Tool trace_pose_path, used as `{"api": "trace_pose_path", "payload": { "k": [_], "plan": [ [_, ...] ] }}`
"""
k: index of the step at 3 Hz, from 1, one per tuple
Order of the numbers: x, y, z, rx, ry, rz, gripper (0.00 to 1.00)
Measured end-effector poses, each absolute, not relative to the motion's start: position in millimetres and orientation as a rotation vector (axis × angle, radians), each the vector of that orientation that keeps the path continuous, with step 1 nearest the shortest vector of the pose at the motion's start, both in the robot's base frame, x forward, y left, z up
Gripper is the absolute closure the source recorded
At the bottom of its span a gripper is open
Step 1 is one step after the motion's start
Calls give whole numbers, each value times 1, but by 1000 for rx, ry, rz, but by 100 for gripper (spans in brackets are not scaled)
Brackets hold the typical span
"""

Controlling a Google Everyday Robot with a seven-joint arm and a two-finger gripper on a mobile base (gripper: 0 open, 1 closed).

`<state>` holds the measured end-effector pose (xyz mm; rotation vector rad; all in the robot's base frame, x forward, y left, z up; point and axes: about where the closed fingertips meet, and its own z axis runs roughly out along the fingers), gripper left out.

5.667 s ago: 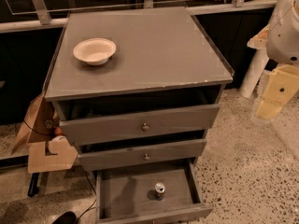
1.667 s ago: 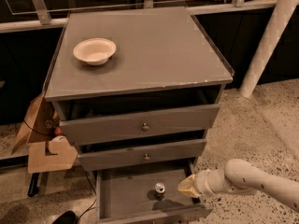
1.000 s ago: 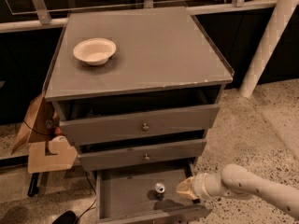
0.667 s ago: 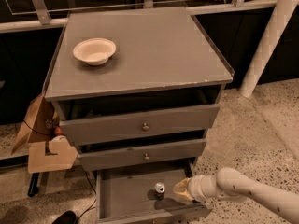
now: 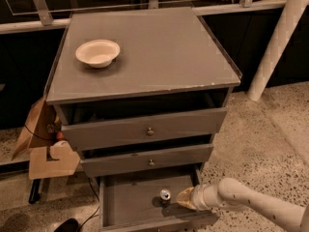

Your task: Pick redbull can from bottom drawer and place on counter

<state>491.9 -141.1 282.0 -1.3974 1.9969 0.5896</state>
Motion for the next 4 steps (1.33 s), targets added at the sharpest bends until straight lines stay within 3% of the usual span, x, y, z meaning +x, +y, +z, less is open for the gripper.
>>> {"api": "trace_pose_path", "payload": {
  "k": [1, 4],
  "plan": [
    [494, -141, 271, -1398, 1993, 594, 47],
    [511, -126, 243, -1360, 1945, 633, 44]
  ]
}}
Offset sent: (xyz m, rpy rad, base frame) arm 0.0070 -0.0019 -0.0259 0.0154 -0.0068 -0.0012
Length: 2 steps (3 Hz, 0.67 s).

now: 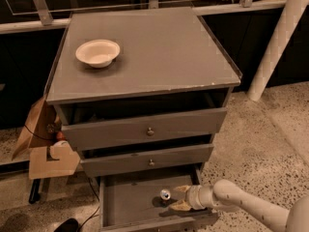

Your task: Pick redbull can from bottom drawer and place on counter

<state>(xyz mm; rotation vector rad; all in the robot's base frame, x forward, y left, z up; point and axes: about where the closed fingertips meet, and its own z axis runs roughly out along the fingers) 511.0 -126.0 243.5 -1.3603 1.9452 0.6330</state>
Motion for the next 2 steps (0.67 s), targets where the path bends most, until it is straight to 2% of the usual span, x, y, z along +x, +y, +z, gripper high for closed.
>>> {"api": "trace_pose_path", "payload": {
  "k": [2],
  "plan": [
    [530, -108, 221, -1349, 1906, 676, 35]
  ]
}}
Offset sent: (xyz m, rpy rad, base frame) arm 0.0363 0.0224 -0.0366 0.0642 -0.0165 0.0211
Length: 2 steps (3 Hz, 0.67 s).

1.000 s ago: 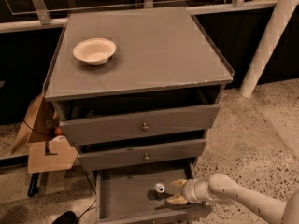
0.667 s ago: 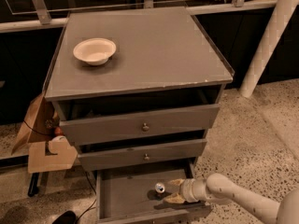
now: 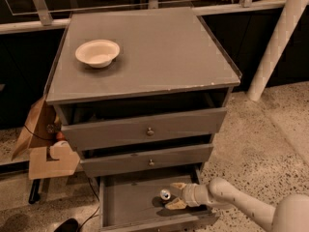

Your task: Pick redbull can from bottom drawer and place on counter

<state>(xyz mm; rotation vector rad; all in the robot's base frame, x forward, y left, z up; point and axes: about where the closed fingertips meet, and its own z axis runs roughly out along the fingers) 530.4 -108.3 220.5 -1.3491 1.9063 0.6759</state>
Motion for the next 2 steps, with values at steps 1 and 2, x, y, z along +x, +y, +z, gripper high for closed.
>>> {"api": "trace_pose_path", "payload": {
  "k": [1, 2],
  "plan": [
    [541, -97, 208, -1342, 1878, 709, 36],
    [545, -89, 202, -1336, 1857, 731, 36]
  ]
}}
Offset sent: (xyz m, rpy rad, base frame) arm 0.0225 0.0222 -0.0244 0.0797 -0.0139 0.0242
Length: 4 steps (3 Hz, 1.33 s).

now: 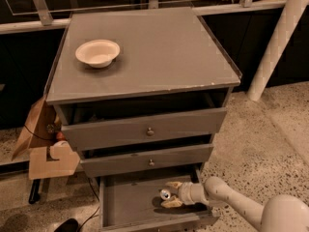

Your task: Pick redbull can from bottom drawer and place on counter

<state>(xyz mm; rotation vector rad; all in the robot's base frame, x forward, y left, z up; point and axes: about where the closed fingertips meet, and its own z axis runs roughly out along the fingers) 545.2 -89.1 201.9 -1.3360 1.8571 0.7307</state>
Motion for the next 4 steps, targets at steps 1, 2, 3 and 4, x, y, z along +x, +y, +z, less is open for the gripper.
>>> {"api": "trace_pose_path", "payload": {
  "k": [1, 2, 3, 4],
  "plan": [
    [544, -75, 194, -1328, 1835, 780, 43],
    [544, -75, 193, -1328, 1835, 781, 62],
    [544, -75, 193, -1328, 1835, 781, 85],
    [544, -74, 195, -1328, 1834, 783, 100]
  ]
}}
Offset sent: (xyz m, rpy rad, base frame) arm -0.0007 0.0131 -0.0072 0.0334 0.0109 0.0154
